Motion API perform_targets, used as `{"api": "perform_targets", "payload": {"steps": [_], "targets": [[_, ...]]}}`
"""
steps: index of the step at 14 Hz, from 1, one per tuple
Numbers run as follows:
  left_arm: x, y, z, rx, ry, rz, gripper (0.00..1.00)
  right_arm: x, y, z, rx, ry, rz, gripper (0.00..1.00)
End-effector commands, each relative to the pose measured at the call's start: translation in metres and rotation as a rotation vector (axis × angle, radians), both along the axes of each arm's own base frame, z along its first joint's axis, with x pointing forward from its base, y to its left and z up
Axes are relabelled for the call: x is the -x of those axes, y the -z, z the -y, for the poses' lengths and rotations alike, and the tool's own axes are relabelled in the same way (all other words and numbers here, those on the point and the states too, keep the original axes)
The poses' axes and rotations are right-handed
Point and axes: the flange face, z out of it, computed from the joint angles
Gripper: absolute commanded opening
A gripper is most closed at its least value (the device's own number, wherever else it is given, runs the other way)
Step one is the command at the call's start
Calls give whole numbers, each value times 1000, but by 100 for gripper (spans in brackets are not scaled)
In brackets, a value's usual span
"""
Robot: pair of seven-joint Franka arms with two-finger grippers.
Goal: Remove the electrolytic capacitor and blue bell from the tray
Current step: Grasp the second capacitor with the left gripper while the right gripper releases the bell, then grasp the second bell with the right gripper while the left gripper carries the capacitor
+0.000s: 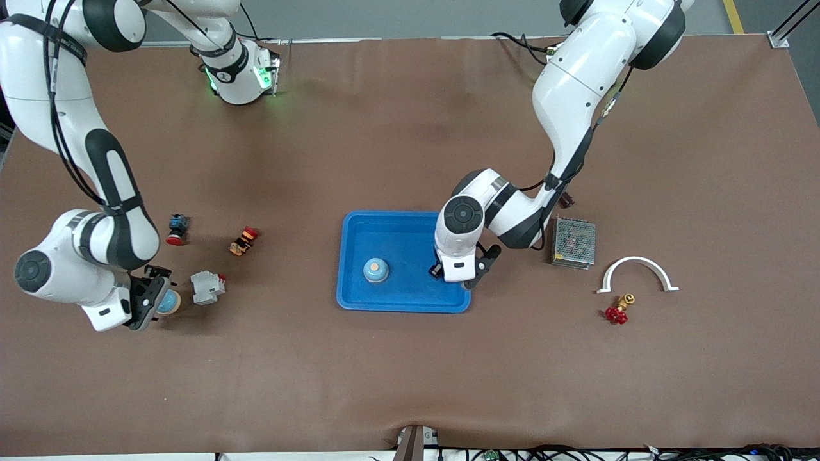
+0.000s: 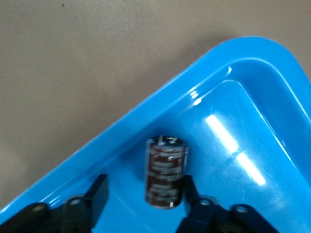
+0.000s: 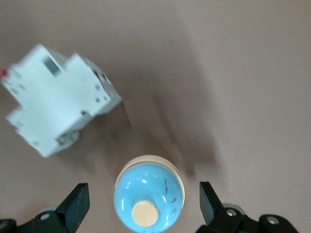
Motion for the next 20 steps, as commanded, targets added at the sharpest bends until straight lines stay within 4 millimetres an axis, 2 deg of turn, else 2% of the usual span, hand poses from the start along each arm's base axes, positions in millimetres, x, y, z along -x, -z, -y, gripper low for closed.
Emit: {"api": "perform_targets", "payload": {"steps": [1,2,3,5,7,8,9,10,12,15,16,17,20], "targets": [[-4,-1,4,-2,14,19,29,-12,-37,-10,-22,67,-29,100],[-8,-5,1,2,6,23,13,-14,-52,-26,-20,67,-46,100],[-9,-10,0,6,0,28,3,-15,-67,-39,-13,90,-60,100],[-12,-28,1,10,0,47,0,-13,-94,-61,-3,173,-81,100],[-18,-55,-1,21,-5,77,0,-8,-119,-97,10,261,-110,100],[-19,-63,-3,26,-14,76,0,-6,-130,-114,18,321,-117,100],[-27,-77,-14,23,-28,86,0,-3,-140,-132,26,367,-120,100],[-32,-83,-25,5,-38,72,0,0,-148,-153,34,394,-128,100],[-30,-102,-34,-29,8,53,0,7,-150,-180,50,496,-163,100],[-30,-145,-74,-63,72,38,0,16,-161,-230,73,657,-171,100],[-26,-153,-83,-66,106,36,0,20,-163,-247,82,715,-174,100],[-24,-156,-95,-73,133,31,0,24,-166,-267,89,763,-172,100],[-34,-161,-142,-99,225,-8,0,36,-166,-313,91,930,-191,100]]}}
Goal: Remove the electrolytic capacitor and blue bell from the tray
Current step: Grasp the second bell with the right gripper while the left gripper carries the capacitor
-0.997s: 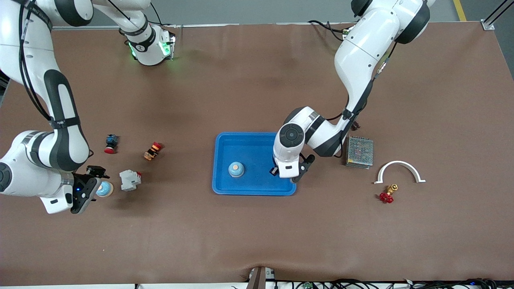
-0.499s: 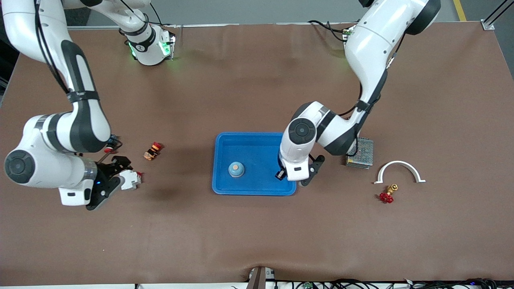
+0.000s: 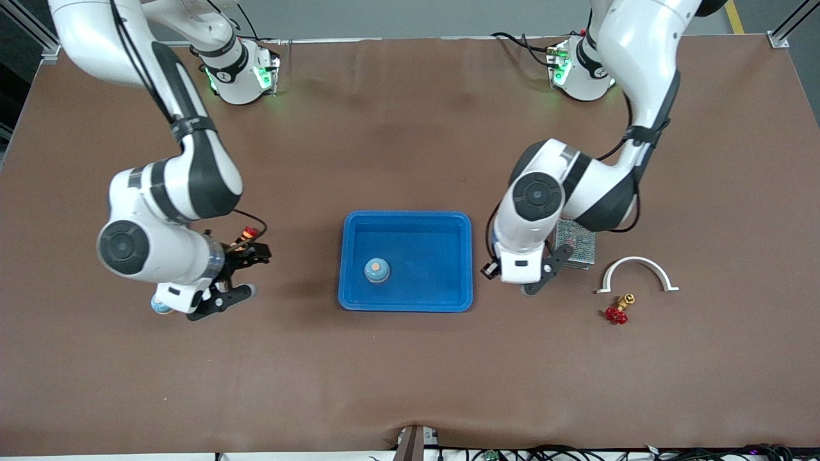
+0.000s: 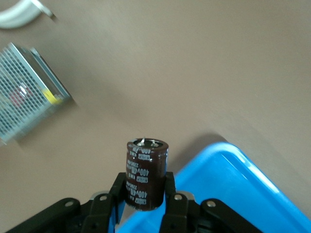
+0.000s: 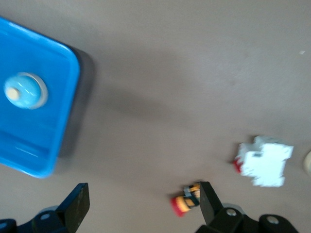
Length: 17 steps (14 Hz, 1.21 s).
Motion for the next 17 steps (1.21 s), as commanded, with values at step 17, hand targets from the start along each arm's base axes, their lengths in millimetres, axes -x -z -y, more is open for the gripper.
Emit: {"api": "perform_targets", "payload": {"steps": [17], "targets": [[-1,-83,-238,-47,463,-300,0,51,84,-209,-3,392,200,100]]}}
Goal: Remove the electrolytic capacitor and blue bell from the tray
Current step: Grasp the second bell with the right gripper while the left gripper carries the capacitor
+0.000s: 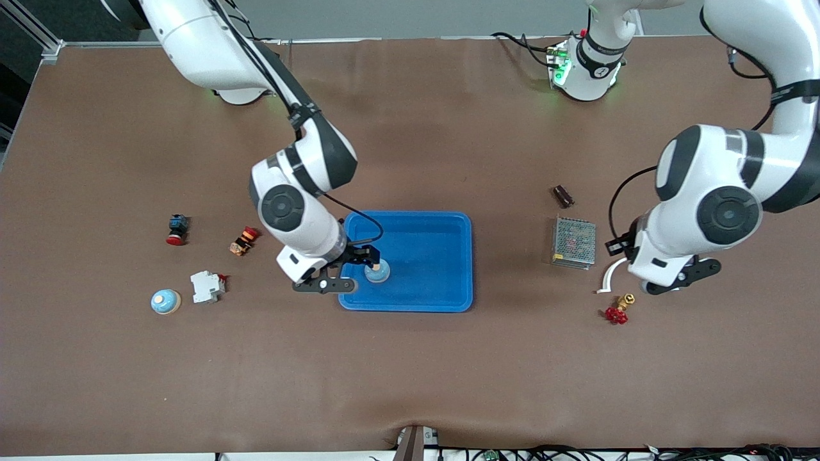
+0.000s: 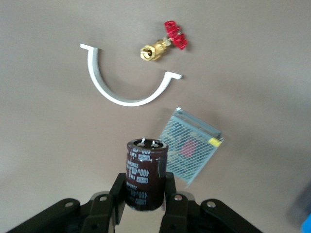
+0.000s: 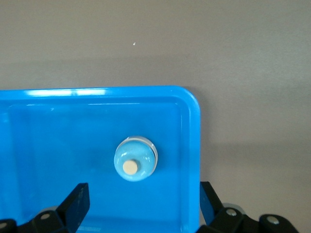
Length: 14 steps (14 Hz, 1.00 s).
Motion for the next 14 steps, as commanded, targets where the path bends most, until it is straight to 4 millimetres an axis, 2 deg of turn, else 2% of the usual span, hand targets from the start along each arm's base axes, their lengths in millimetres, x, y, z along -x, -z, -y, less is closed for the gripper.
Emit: {"api": "perform_targets", "payload": {"steps": [1,3,12,14], "targets": [[14,-11,-21,4,35,-33,0,7,21,-23,30,21,57,100],[18,-13,-22,3,40,-35,0,10,38,-29,37,12,54,100],[25,-21,-18,-33,38,-66,0,9,71,-33,51,-18,93,100],[27,-23,-7,-32,44,-66,0,10,77,-35,57,-31,105,100]]}}
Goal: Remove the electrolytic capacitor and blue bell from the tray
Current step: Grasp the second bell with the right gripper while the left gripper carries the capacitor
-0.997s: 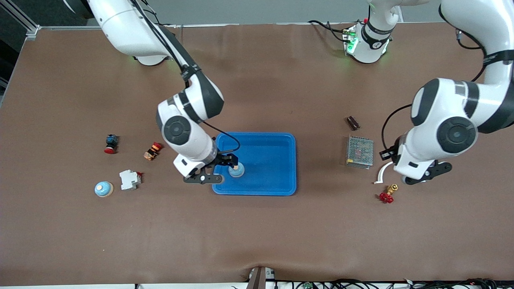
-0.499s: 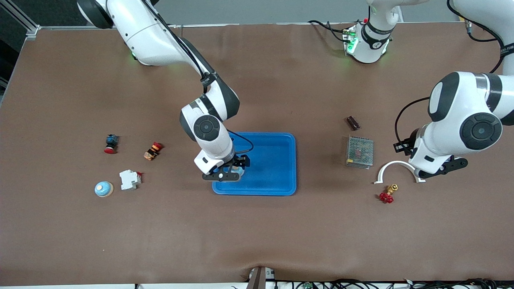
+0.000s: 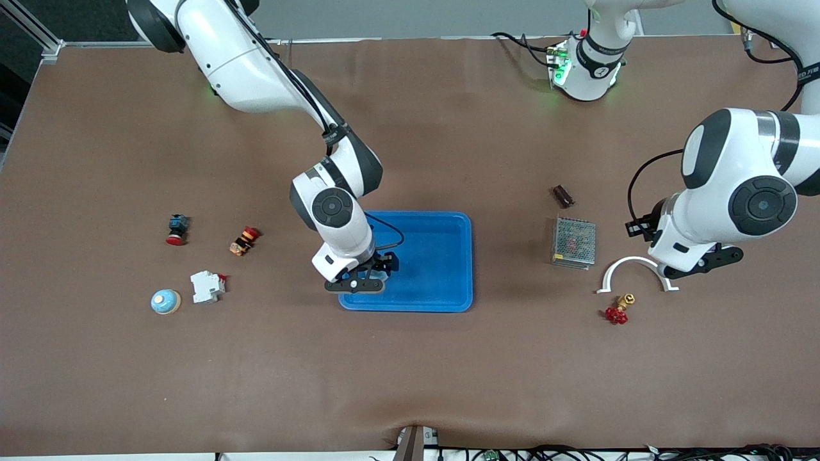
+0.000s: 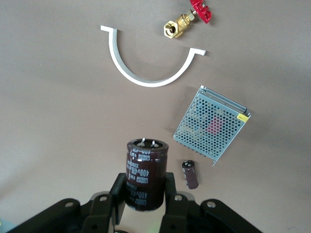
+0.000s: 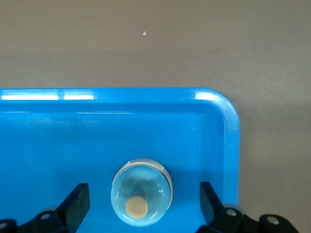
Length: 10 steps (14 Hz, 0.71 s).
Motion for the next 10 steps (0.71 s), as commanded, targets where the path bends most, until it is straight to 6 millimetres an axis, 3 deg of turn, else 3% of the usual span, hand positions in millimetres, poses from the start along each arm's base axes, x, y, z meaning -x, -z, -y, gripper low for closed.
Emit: {"api": "perform_targets", "payload": {"steps": [1,3,5,10], "targets": [[10,-11,14,-22,18,5,0,2,6,-6,18,-11,22,100],[11,-15,15,-23,22,11,0,8,12,-14,32,-34,23,100],[6,-37,20,-1,21,53,0,9,15,-14,37,-37,23,100],[10,-40,37,15,47,57,0,9,27,-14,52,-61,45,100]]}}
